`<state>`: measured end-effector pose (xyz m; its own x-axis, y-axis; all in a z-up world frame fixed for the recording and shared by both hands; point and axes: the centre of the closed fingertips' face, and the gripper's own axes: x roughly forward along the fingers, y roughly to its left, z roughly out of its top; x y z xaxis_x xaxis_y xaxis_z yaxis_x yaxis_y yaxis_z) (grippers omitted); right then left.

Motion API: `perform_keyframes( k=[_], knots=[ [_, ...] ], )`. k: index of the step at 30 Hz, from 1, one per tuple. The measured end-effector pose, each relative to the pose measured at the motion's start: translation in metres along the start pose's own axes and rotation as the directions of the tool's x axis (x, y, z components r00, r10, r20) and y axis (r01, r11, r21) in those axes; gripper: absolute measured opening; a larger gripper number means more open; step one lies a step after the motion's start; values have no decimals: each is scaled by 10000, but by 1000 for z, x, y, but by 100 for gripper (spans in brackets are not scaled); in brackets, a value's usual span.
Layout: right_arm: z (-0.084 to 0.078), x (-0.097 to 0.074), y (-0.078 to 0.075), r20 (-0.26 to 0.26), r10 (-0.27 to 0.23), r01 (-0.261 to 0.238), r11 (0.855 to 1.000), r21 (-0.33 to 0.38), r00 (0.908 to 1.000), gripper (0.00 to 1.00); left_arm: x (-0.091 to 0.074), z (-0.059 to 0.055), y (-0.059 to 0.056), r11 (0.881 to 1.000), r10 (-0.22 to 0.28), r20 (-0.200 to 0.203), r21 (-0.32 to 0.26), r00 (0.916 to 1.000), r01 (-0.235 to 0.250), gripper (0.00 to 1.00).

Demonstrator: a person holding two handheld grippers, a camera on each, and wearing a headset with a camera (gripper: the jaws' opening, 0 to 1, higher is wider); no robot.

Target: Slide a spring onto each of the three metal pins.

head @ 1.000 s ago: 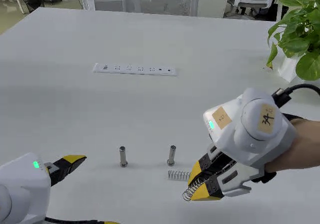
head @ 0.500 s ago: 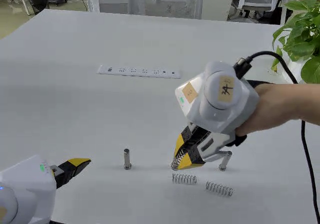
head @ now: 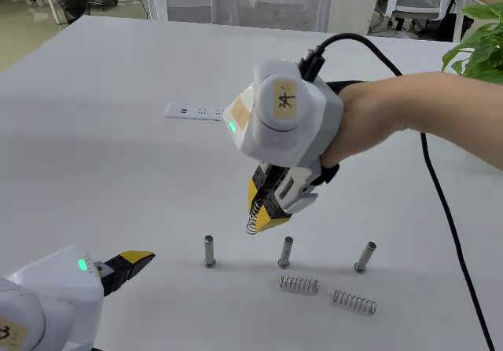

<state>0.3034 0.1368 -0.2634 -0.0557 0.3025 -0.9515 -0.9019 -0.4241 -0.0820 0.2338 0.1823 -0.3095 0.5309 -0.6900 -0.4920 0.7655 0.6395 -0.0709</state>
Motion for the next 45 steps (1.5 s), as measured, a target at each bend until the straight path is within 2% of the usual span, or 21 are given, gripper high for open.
perform_keyframes(
  k=[11, 19, 21, 25, 28, 45],
  knots=[
    [15, 15, -11, -577, 399, -447, 9955, -833, 9975, 8, -2, 1, 3, 9998, 145, 99, -145, 9998, -144, 99],
    [24, 29, -19, -799, 547, -633, 9919, -1105, 9953, 8, -3, -2, 2, 9997, 112, 45, -229, 9999, -111, 98],
    [22, 32, -22, -1057, 511, -651, 9888, -1340, 9931, 8, -4, -2, 3, 9996, 114, 45, -269, 9999, -113, 98],
    [26, 35, -25, -950, 663, -772, 9903, -1156, 9933, 8, -6, -3, 5, 9994, 171, 23, -305, 9999, -170, 98],
    [24, 38, -24, -1166, 694, -851, 9871, -1357, 9908, 8, -6, -4, 6, 9992, 184, 34, -359, 9998, -183, 97],
    [24, 49, -21, -1386, 938, -1139, 9828, -1456, 9859, 8, -7, -9, 6, 9981, 218, 3, -570, 9998, -217, 96]
  ],
)
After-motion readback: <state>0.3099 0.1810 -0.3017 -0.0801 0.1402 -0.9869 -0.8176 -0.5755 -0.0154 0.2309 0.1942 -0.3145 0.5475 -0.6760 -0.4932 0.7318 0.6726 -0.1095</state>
